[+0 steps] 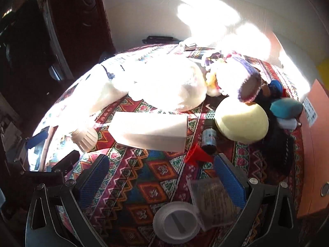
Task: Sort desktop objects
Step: 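Grasp the white plastic ring with left tool while right tool grasps beige box, then carry ring and beige box into the orange box and open both tools, then grasp white screw cap with left tool while right tool grasps printed paper packet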
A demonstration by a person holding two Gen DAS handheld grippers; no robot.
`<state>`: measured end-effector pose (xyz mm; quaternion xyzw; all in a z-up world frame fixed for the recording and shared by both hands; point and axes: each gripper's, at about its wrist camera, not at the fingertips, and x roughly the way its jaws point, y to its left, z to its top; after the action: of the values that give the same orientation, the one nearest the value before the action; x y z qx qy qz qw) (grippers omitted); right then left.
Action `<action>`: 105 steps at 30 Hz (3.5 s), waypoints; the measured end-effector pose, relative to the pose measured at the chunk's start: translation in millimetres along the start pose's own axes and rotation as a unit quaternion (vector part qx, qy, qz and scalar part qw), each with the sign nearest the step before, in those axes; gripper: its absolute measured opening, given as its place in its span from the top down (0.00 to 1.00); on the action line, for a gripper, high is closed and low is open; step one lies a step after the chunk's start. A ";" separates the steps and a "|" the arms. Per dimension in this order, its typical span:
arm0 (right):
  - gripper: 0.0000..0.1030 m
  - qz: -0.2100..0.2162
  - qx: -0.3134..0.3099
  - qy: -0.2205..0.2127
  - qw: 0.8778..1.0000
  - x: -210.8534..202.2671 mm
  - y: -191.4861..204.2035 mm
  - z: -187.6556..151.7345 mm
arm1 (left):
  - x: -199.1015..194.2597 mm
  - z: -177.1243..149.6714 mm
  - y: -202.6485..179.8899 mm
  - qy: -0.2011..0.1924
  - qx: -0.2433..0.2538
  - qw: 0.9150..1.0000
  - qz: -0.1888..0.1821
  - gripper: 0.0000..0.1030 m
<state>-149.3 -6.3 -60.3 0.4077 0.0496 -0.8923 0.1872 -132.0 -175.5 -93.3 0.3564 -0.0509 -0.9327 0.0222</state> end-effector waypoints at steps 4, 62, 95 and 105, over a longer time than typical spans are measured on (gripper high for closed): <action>0.00 0.002 -0.058 0.026 0.998 35.9 -2.6 13.0 | 24.8 -2.5 -2.0 0.027 -0.003 0.999 -0.026 0.00; 0.35 -0.247 0.358 -0.230 0.870 -275.1 -419.4 -121.2 | -102.4 168.3 -481.0 -0.064 0.114 0.937 -0.323 0.06; 0.14 0.085 0.136 0.107 0.981 -30.6 -129.8 -55.4 | -21.1 -50.0 -188.3 0.049 0.059 0.982 -0.173 0.12; 0.06 0.005 0.050 0.162 0.985 35.2 -96.0 -62.6 | -20.6 -51.3 -151.4 0.040 0.030 0.987 -0.152 0.38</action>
<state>-161.9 87.3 -134.3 0.5562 0.0330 -0.8148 0.1602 -83.2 -27.5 -134.4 0.3976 -0.0226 -0.9082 -0.1287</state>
